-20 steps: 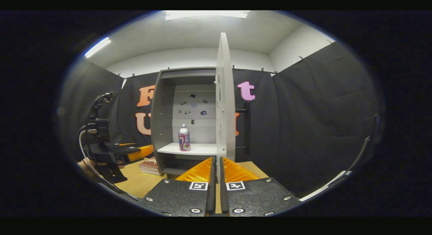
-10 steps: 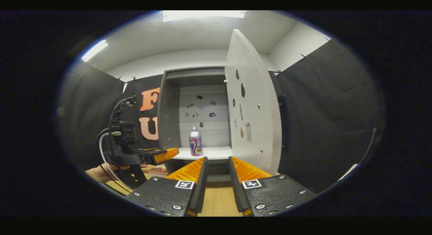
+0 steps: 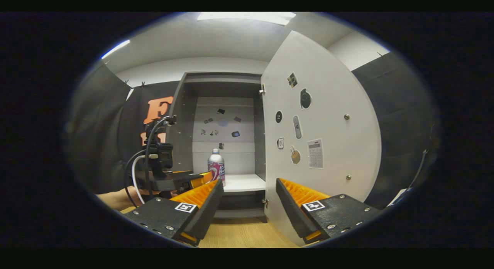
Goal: Open the cabinet door with the right hand, grasp the bottle in the cabinet with the left hand and place it on the coaster, then close the cabinet door with the right hand.
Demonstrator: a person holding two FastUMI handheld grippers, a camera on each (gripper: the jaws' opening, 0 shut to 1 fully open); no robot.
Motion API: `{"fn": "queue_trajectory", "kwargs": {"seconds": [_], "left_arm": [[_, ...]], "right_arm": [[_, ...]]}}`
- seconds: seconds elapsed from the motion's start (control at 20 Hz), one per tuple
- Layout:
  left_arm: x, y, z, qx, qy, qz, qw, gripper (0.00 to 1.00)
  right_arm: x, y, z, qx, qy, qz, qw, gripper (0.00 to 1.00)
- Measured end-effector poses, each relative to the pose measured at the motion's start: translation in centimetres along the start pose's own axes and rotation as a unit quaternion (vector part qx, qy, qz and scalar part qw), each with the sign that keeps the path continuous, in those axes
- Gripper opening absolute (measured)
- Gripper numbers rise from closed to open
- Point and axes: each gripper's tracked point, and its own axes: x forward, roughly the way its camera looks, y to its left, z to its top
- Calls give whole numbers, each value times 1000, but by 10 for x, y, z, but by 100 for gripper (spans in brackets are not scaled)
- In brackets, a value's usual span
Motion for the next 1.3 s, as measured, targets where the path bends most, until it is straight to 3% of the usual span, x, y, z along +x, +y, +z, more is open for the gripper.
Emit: {"fn": "queue_trajectory", "kwargs": {"seconds": [0.35, 0.4, 0.5, 0.7, 1.2, 1.25, 1.3], "left_arm": [[61, 6, -19, 20, 6, -42, 999, 94], [67, 6, -20, 23, 6, -45, 999, 94], [76, 7, -23, 29, 6, -50, 998, 95], [91, 13, -24, 46, 0, -47, 998, 95], [86, 10, -21, 53, -10, -46, 997, 86], [81, 11, -19, 56, -13, -41, 998, 83], [75, 10, -16, 57, -18, -39, 997, 83]], "right_arm": [[0, -5, -14, -15, 33, -35, 999, 90], [-1, -3, -17, -12, 37, -36, 999, 86], [2, -1, -22, -7, 47, -39, 998, 96], [0, -1, -28, -10, 65, -41, 997, 92], [0, -6, -28, 5, 65, -54, 996, 92], [0, -7, -27, 5, 62, -54, 997, 88], [0, -8, -26, 5, 58, -53, 997, 93]]}}
